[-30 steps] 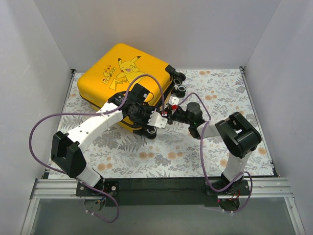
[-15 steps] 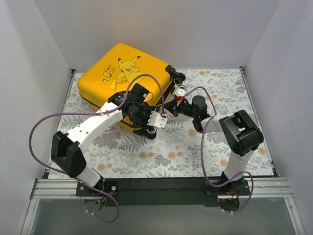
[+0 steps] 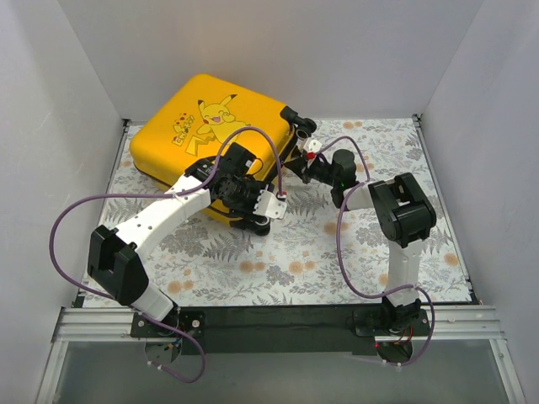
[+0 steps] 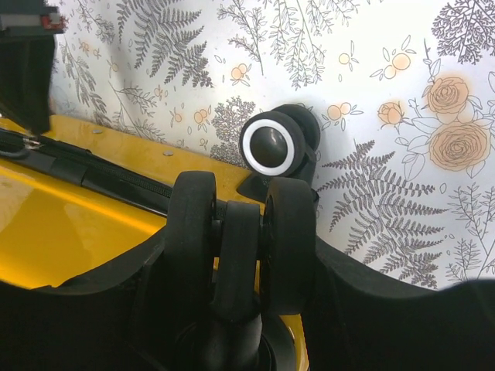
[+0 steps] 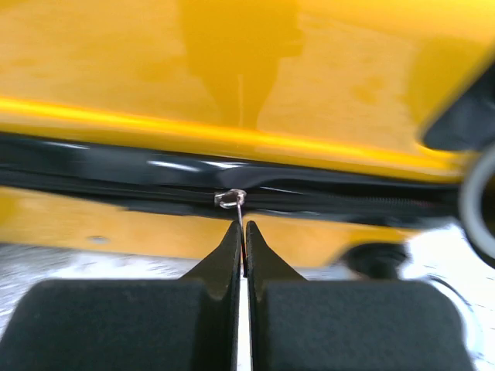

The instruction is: Pack the luggage

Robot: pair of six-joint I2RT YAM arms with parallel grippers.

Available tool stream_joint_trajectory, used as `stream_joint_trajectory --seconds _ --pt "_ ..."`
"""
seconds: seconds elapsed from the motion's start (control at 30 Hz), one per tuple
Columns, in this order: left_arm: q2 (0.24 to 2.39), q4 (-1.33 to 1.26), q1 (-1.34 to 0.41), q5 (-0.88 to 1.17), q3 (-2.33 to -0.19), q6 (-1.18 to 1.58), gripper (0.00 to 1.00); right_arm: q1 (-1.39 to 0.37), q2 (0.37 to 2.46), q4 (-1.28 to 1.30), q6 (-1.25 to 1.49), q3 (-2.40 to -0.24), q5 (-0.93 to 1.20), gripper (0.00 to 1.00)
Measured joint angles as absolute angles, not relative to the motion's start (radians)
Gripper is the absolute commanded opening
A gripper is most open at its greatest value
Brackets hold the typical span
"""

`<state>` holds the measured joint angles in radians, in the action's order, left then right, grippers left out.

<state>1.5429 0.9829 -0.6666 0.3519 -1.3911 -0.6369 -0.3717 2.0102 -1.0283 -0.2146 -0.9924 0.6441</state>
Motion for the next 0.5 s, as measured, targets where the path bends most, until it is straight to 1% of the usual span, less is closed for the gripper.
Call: stream_joint_trajectory --seconds 0.17,0.37,0.5 --pt "1.524 0.993 -0.670 0.352 -1.369 -0.641 0.00 -0.338 2.057 -1.069 -0.244 -1.036 0.536 0.01" --pt "1.497 1.096 -0.685 0.379 -1.364 -0.670 0.00 -0.302 1.980 -1.100 -0.244 -0.926 0.533 0.01" --pt "1.454 1.089 -0.708 0.388 -1.320 -0.684 0.00 -0.292 1.962 -1.097 -0.244 -0.910 0.521 0.01"
